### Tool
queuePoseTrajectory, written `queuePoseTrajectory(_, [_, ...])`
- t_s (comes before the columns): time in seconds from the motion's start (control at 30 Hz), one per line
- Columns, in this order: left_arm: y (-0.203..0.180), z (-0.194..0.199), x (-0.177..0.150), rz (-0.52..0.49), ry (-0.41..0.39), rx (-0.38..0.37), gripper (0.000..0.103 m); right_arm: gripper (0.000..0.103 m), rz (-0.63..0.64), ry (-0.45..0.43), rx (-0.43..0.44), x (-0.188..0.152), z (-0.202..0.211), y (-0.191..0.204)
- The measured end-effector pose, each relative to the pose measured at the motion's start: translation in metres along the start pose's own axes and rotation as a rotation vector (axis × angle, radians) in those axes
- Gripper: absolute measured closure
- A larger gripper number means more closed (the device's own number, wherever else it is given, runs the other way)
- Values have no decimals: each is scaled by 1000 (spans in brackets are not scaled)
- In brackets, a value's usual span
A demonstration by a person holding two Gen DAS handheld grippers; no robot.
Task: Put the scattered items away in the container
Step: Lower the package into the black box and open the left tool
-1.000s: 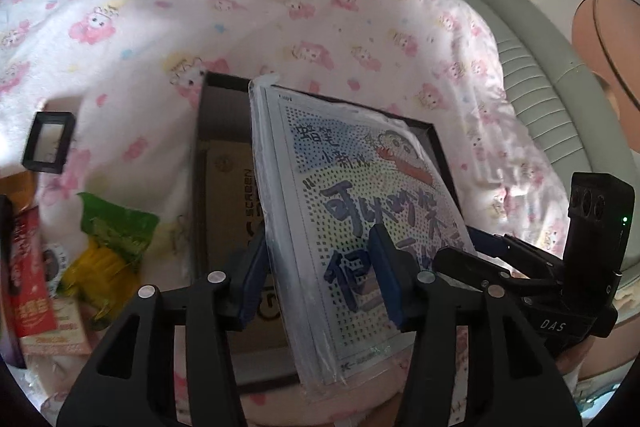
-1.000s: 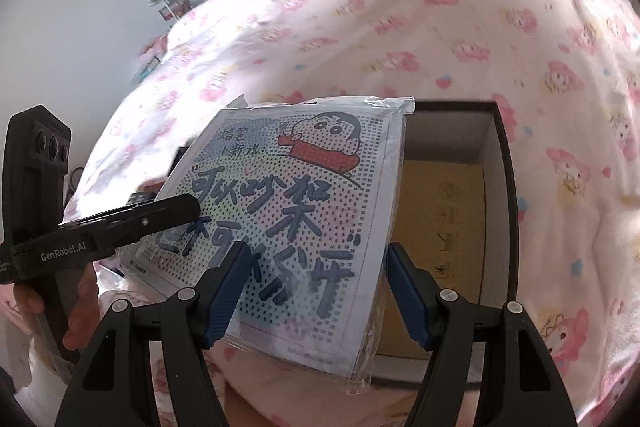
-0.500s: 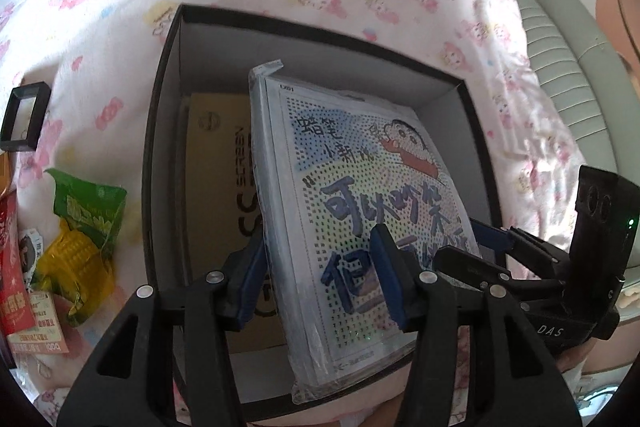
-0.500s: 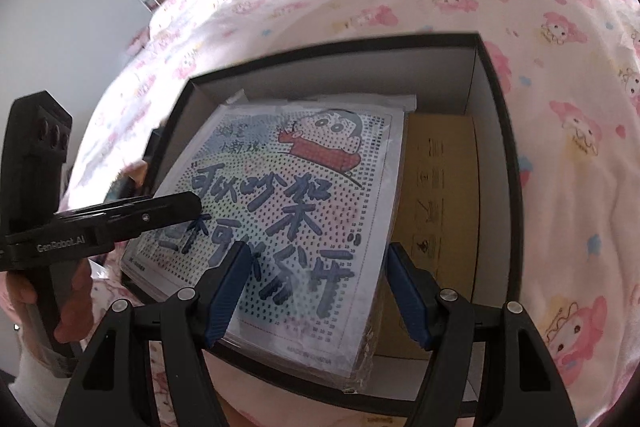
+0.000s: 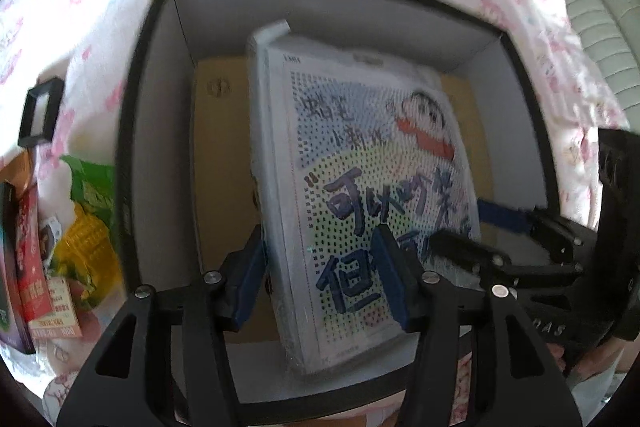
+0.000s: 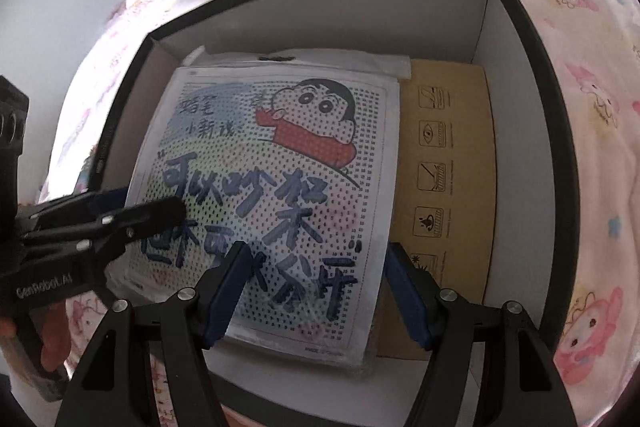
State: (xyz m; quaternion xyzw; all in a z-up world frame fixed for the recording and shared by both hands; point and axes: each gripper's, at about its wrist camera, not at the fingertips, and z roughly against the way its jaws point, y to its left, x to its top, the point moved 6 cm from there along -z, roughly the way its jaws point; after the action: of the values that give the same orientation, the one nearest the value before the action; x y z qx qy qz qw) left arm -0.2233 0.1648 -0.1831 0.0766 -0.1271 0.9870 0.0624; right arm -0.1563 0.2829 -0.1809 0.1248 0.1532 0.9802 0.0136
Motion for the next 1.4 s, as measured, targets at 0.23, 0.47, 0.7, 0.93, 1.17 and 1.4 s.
queuePoseTrajectory(0.23, [-5,6,-6,-24,-27,85,49,37,29,-8,-73,3,-3,-1])
queuePoseTrajectory(0.47, [-10,27,-1,-37,-115,105,49,38,18,-46,-106,11,1,-5])
queuePoseTrajectory(0.7, [-7,27,-5,-25,-114,85,49,37,-8,28,-62,19,-17,-1])
queuePoseTrajectory(0.93, [-19,17,-4,-17,-122,17,50,38,-8,-48,33,28,3,9])
queuePoseTrajectory(1.17, [-80,6,-1,-176,-145,-50,50,38,-54,-283,-38,33,68,-18])
queuePoseTrajectory(1.4, [-118,-32,3,-205,-55,78,51,37,-139,-389,-57,28,93,-29])
